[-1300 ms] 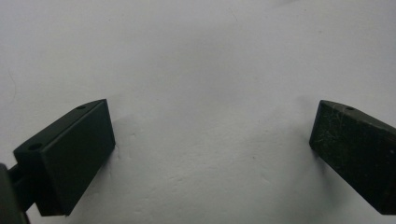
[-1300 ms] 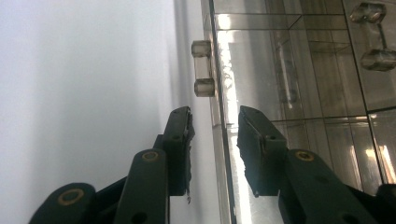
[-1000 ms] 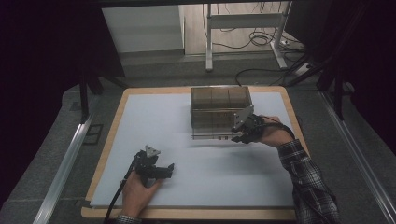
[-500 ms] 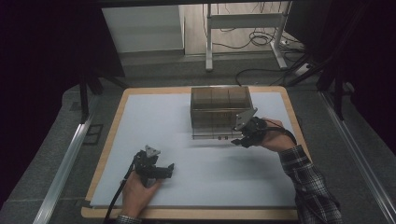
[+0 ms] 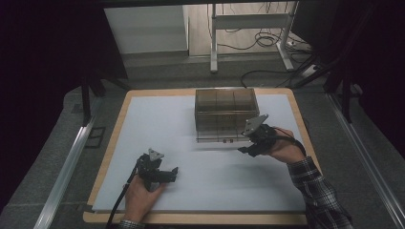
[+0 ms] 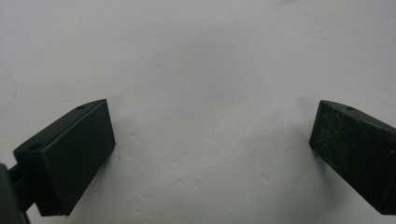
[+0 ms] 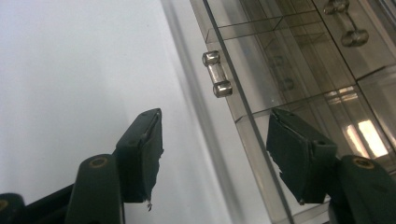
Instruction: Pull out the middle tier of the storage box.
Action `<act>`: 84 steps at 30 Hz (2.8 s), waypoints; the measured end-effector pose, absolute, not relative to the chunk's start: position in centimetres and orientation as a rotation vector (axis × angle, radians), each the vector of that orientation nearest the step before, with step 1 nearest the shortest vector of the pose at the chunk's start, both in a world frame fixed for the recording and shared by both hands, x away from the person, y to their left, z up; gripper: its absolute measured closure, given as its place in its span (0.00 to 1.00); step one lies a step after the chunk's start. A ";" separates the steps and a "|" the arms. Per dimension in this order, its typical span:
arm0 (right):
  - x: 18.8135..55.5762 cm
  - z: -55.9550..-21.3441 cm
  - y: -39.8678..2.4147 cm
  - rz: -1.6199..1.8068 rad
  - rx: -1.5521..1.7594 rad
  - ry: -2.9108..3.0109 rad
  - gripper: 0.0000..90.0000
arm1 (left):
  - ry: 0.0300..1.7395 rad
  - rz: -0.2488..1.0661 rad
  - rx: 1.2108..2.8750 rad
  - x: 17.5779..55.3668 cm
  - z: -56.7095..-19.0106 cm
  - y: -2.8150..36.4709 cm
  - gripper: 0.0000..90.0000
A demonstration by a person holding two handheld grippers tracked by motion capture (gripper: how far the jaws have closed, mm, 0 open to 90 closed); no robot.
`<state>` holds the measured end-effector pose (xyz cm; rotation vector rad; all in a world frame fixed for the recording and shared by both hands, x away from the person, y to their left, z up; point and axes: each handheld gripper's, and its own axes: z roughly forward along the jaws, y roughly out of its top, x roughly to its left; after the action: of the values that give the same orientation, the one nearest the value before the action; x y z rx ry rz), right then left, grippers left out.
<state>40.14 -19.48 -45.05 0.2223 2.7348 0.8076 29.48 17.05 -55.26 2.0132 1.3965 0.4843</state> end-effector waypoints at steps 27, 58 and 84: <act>37.2 -47.2 -21.2 0.952 0.450 2.673 0.23 | 1.396 0.485 2.010 29.5 -55.3 17.0 0.00; 33.8 -49.9 -23.9 1.066 0.578 2.618 0.07 | 1.399 0.484 2.007 29.5 -55.3 17.0 0.00; 31.9 -52.4 -26.9 1.058 0.695 2.545 0.00 | 1.398 0.485 2.007 29.5 -55.3 17.0 0.00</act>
<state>31.88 -26.87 -52.45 0.6946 2.5445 1.0581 29.48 17.01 -55.28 2.0072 1.3985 0.4848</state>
